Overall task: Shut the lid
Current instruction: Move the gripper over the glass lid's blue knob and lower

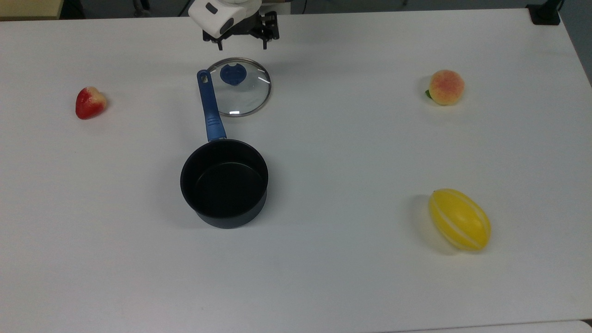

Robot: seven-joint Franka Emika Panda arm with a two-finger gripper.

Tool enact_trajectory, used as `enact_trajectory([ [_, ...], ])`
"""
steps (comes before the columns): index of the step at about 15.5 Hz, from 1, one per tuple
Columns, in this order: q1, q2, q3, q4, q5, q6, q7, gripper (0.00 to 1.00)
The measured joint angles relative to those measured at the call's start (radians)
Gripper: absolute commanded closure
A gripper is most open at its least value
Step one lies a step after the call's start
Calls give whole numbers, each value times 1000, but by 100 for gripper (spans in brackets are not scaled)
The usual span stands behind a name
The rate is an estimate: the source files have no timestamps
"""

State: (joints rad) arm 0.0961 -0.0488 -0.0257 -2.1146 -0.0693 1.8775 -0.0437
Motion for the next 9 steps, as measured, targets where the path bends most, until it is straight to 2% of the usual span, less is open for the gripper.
enact_trajectory([
  [5,-2,-48,0,-104,-30,140,30,0],
  [9,-4,-53,0,-184,-86,253,62,0],
])
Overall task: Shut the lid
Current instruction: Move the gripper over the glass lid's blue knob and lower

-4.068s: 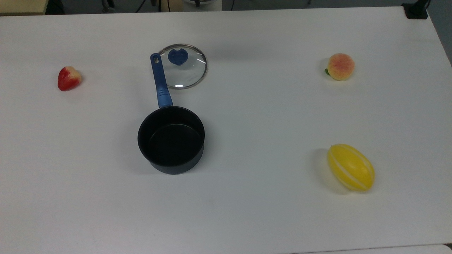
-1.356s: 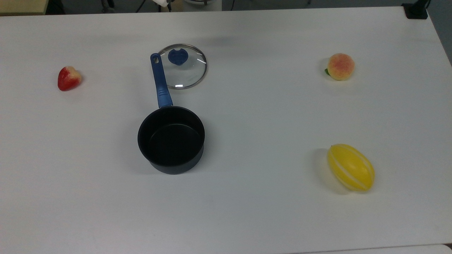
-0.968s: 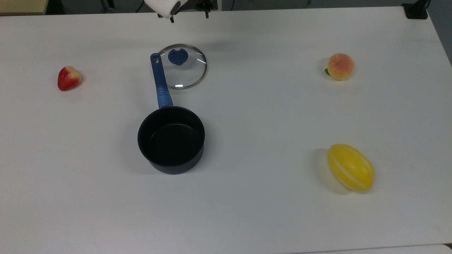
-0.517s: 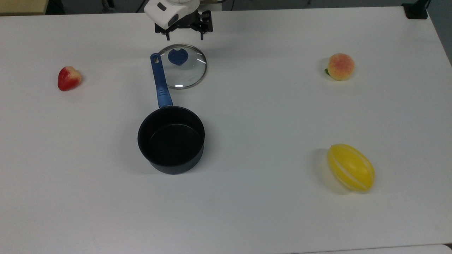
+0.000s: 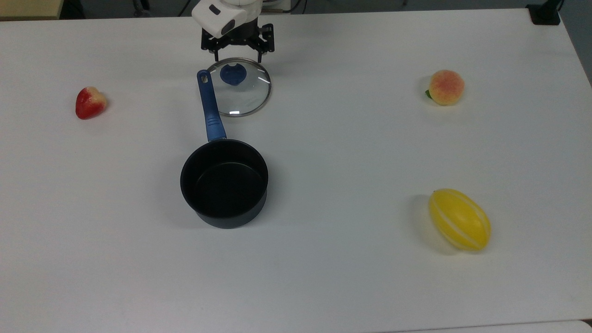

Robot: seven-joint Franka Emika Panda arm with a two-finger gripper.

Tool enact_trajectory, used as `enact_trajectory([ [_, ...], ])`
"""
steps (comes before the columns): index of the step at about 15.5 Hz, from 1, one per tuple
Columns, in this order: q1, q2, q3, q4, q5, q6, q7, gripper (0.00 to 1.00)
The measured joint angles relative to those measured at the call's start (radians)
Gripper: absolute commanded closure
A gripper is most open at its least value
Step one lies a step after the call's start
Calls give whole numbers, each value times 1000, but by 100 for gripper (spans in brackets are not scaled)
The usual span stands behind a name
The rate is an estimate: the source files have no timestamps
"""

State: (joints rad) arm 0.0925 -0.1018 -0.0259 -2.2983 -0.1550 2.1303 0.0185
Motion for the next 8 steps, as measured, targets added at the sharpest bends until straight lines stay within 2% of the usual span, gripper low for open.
enact_trajectory([
  [4,-13,0,-1,-47,-34,69,6,0],
  [8,-13,5,-1,-62,-58,80,7,4],
])
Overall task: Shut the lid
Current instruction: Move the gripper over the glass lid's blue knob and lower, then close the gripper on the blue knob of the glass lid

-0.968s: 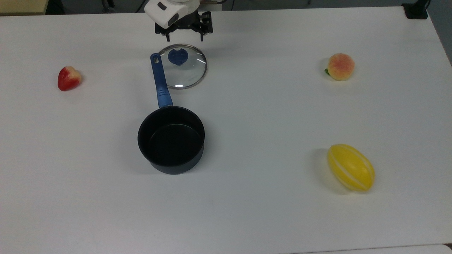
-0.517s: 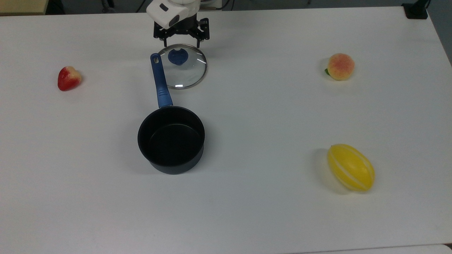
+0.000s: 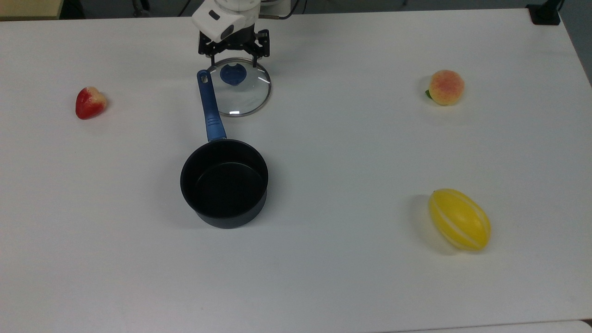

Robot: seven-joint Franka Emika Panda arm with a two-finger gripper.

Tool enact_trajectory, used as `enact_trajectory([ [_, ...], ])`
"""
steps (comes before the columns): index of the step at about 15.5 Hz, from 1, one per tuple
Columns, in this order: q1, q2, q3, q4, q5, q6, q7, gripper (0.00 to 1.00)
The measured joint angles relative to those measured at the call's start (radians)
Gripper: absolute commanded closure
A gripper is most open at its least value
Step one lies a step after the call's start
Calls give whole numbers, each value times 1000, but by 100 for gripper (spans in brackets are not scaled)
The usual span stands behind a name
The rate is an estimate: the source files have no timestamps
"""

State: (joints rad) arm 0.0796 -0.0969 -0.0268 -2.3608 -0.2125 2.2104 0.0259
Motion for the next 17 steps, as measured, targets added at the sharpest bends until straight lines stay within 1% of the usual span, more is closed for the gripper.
enact_trajectory([
  [4,0,19,0,-3,-27,22,16,9],
  [5,0,26,0,-3,-36,26,26,14],
  [6,0,32,0,-3,-40,31,32,16],
  [8,0,40,0,-3,-40,44,34,27],
  [9,0,45,0,-3,-40,48,36,37],
  [14,0,55,0,-1,-44,52,40,74],
  [15,0,55,0,-1,-45,52,40,79],
  [17,0,55,0,-1,-45,52,40,82],
])
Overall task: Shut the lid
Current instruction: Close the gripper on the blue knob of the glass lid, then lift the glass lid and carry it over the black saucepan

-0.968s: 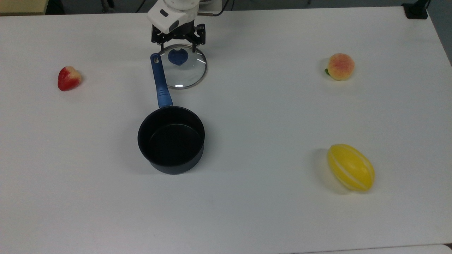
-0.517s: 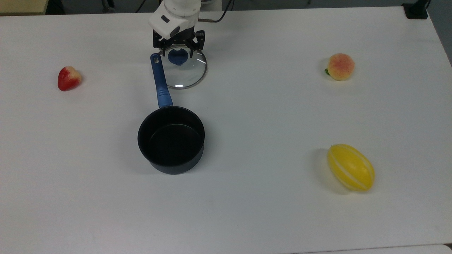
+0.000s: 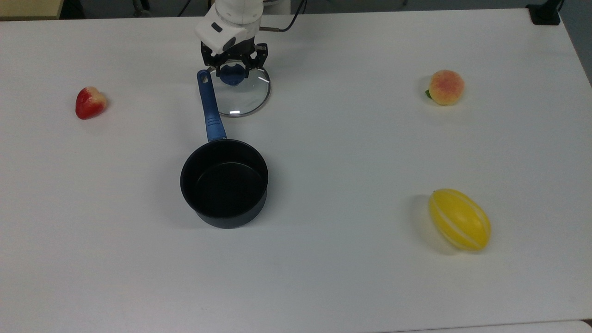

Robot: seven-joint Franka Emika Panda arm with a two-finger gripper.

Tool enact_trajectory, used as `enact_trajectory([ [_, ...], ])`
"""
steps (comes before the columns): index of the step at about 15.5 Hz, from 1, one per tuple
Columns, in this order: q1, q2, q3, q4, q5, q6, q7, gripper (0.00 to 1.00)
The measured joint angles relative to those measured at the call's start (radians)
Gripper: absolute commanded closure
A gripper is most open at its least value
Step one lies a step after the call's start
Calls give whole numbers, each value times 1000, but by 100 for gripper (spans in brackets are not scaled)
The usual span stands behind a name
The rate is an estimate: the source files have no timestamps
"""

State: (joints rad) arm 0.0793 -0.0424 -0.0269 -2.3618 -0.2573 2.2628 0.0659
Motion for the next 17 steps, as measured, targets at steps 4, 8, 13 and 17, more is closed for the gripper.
enact_trajectory([
  [4,0,0,0,0,-1,0,0,84],
  [8,1,-4,32,1,-4,-39,0,85],
  [13,1,-10,66,5,-4,-63,0,89],
  [17,1,-11,75,44,-4,-110,0,90],
])
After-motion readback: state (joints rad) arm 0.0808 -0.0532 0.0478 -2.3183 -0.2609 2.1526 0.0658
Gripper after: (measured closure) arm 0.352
